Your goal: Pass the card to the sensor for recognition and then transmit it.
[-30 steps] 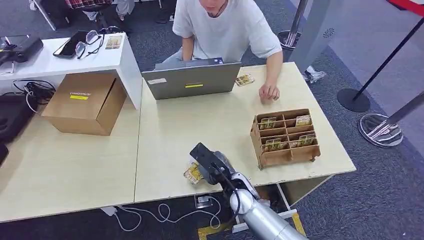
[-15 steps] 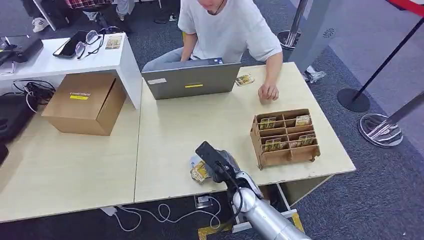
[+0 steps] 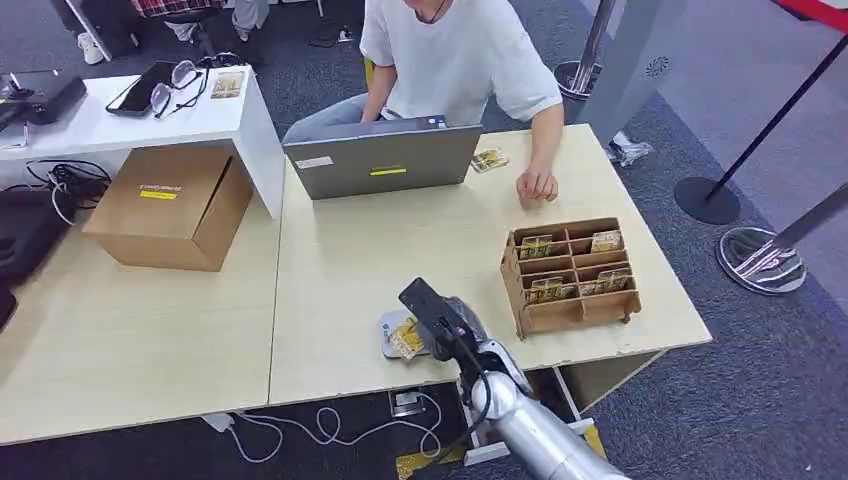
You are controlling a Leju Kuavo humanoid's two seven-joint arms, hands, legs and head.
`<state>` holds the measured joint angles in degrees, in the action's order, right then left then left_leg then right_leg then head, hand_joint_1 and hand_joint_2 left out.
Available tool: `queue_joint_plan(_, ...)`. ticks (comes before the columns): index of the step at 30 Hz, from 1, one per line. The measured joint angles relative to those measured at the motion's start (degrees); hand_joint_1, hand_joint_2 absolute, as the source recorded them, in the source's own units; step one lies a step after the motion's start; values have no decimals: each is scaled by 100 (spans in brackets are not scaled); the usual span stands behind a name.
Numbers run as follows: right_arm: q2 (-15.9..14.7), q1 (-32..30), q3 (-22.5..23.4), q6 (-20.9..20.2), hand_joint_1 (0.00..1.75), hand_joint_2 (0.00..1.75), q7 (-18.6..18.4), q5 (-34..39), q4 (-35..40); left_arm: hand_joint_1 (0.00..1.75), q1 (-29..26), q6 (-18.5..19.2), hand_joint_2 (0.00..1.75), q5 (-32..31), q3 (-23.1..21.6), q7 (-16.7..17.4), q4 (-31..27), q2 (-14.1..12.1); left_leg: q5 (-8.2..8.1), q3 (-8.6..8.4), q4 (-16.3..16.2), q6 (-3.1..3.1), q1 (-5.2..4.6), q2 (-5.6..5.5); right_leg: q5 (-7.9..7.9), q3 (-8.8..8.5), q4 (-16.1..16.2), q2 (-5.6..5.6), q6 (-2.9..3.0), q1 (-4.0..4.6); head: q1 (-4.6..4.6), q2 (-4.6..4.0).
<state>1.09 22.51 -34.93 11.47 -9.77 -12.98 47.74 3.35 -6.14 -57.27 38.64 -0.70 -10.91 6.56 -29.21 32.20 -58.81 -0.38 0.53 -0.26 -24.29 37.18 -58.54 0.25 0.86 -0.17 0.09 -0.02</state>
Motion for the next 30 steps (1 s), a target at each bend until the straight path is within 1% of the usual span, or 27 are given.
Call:
queue_joint_plan(11,-7,0,46,11,175,175,-9,-20,0,0,14,20,0,-39,-4,44,0,0,0,0,0,0,0,0,0,0,0,0,0,0,0,0)
queue_joint_plan(16,-7,3,135,20,175,175,-96,-72,-54,0,39,57,0,-81,-37,100,0,-2,0,0,0,0,0,0,0,0,0,0,0,0,0,0)
queue_joint_plan(24,-4,10,144,52,175,175,-289,-243,-214,0,74,85,0,-76,-90,164,0,0,0,1,0,0,1,0,0,0,0,0,0,0,0,0)
queue_joint_plan(26,0,30,144,61,175,175,-339,-324,-273,0,100,94,0,-63,-94,307,0,0,0,1,0,0,0,0,0,0,0,-1,0,0,0,0)
queue_joint_plan(28,33,118,144,59,175,175,-352,-400,-398,0,164,142,0,-46,-101,577,0,7,0,-1,0,0,0,0,1,0,0,1,0,0,-2,0)
queue_joint_plan(30,61,200,144,57,175,175,-341,-428,-525,0,243,162,0,-37,-109,678,-2,11,1,-1,0,0,0,-2,1,-4,0,-1,0,0,0,0)
